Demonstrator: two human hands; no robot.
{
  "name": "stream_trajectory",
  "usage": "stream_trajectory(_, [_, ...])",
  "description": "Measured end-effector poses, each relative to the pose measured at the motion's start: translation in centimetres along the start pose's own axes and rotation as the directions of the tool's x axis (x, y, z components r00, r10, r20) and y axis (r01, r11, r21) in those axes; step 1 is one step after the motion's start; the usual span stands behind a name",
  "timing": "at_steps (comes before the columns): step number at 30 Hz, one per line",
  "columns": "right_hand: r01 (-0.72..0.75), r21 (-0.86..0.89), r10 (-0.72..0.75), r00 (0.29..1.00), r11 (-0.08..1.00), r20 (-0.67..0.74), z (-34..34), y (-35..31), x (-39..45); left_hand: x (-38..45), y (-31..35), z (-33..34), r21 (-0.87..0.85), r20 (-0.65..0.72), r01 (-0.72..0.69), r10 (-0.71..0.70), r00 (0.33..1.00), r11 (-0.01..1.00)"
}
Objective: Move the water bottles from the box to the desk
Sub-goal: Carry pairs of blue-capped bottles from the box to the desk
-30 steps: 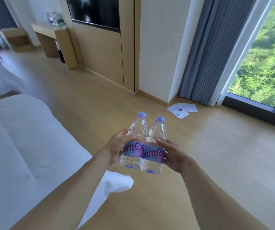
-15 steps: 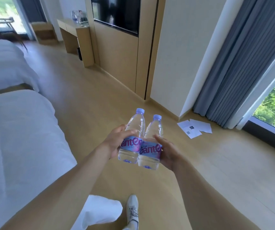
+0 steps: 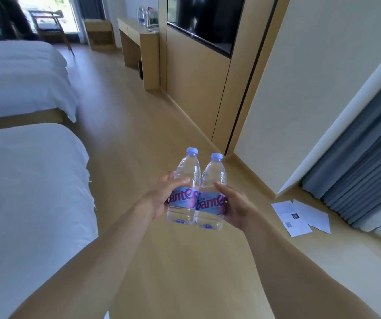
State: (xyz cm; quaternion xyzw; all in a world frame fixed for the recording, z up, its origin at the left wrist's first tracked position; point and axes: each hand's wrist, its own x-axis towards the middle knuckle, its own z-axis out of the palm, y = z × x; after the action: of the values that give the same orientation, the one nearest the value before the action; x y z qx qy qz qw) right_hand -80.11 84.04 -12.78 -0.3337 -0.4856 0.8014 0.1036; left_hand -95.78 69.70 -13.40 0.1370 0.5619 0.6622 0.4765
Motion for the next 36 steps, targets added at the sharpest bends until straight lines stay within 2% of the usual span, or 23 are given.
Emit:
stream_trajectory(7, [-0.051,-0.084,0.064,0.984,0.995,0.166,2.5,-4.7,9.4,5.7,4.2,-3.1,-0.039,-0.179,-0.043,0.035,0.983,0.998])
stream_trajectory(14, [-0.07,-0.126,0.106,0.944,0.99,0.311,5.2,-8.1,19.9,11.5,8.7,-5.2,-0.02,-0.387,-0.092,0.077,0.919,0.996])
stream_trajectory(22, [-0.077,-0.169,0.143,0.895,0.983,0.422,7.0,-14.4,34.3,21.6,15.1,-6.4,-0.007,-0.55,-0.152,0.123,0.826,0.988])
stream_trajectory(29, [-0.059,-0.25,0.176,0.86,0.966,0.479,7.6,-20.0,44.2,30.4,19.2,-7.5,-0.053,-0.629,-0.183,0.11,0.769,0.982])
stream_trajectory(36, [-0.067,-0.261,0.186,0.867,0.963,0.462,8.1,-23.6,52.4,38.6,22.3,-9.4,-0.074,-0.628,-0.188,0.1,0.771,0.979])
